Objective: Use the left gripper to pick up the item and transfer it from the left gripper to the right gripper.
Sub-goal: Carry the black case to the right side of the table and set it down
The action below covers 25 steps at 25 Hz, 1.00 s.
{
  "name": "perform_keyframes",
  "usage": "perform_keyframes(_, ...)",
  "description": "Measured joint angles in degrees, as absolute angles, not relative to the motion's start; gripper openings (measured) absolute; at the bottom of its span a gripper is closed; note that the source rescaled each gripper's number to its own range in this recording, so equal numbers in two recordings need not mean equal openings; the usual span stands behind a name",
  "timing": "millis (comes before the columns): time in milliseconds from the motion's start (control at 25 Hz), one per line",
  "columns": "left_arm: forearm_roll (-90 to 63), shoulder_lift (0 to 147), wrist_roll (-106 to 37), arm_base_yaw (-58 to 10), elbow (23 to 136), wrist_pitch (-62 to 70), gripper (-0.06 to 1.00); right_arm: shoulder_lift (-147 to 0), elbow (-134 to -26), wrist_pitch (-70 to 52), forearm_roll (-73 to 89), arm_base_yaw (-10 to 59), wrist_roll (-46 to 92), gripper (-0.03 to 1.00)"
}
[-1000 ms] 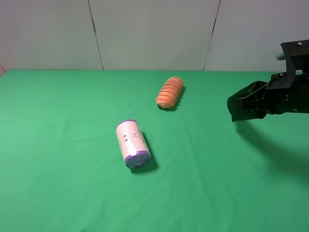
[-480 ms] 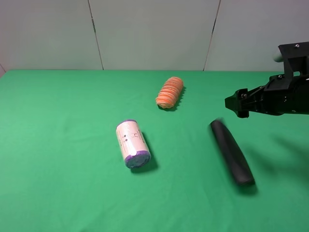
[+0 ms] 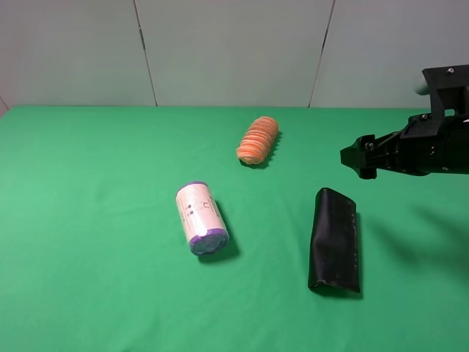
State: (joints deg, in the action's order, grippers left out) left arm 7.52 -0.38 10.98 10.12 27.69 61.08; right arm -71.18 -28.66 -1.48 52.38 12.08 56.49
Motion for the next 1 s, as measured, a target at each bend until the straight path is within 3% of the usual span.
perform_keyframes(520,7.5,-0.4,11.0,10.1,27.7,61.1,1.0,-71.2,-33.2,-10.2,52.4,12.1,53.8,1.0)
perform_keyframes(1000,7.5,-0.4,11.0,10.1,27.7,61.1,1.0,-64.0,-33.8,-17.8,38.9,12.1,37.6,1.0)
